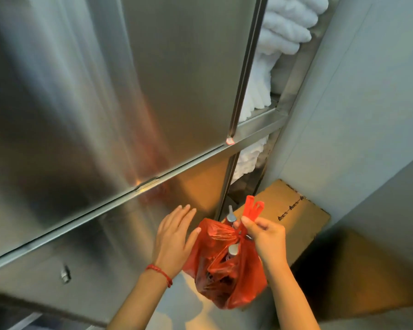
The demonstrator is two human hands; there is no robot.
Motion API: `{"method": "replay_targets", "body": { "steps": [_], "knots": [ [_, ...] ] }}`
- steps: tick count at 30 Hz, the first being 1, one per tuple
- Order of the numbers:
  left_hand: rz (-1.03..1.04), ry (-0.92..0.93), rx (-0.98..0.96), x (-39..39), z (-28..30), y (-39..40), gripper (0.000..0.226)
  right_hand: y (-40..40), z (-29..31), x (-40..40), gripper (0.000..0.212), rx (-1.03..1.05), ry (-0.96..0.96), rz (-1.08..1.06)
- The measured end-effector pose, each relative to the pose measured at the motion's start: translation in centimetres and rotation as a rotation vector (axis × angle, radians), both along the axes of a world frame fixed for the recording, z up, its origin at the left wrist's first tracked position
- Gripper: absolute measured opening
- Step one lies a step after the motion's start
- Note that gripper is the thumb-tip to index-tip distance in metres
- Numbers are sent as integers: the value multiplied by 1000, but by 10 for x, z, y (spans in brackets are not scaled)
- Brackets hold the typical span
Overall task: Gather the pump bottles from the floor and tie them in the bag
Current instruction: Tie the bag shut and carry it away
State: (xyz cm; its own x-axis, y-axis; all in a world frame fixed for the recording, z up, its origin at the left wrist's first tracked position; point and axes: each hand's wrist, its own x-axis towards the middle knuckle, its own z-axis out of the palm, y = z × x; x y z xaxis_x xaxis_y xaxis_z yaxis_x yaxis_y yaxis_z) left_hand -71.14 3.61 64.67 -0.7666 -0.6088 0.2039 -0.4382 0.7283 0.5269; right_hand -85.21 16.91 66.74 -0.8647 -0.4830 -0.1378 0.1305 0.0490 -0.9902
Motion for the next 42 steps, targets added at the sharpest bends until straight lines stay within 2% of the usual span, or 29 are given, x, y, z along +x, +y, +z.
{"method": "replay_targets", "body": {
  "steps": [3, 7, 13, 20, 24, 31, 35, 42],
  "knots": [
    [122, -16, -39, 26, 5, 14, 41, 1, 0, 12, 19, 5, -52, 111],
    [298, -35, -59, 58, 14, 34, 69, -4, 1, 26, 21, 26, -58, 299],
    [572, -95, -64, 102, 20, 71, 73, -12, 2, 43, 14, 63, 9, 551],
    [824, -181, 37, 164, 24, 110, 83, -30, 11, 95, 12, 51, 10, 761],
    [958, -228, 126, 210, 30, 128, 73, -38, 19, 140, 12, 14, 14, 870],
    [1176, -154, 50, 303, 30, 162, 85, -45, 27, 245, 8, -26, -49, 1064],
    [1250, -221, 115, 365, 44, 190, 74, -41, 31, 317, 12, -39, -45, 1186],
    [1396, -263, 44, 484, 41, 237, 71, -27, 35, 439, 17, -39, 26, 1320]
  ]
}}
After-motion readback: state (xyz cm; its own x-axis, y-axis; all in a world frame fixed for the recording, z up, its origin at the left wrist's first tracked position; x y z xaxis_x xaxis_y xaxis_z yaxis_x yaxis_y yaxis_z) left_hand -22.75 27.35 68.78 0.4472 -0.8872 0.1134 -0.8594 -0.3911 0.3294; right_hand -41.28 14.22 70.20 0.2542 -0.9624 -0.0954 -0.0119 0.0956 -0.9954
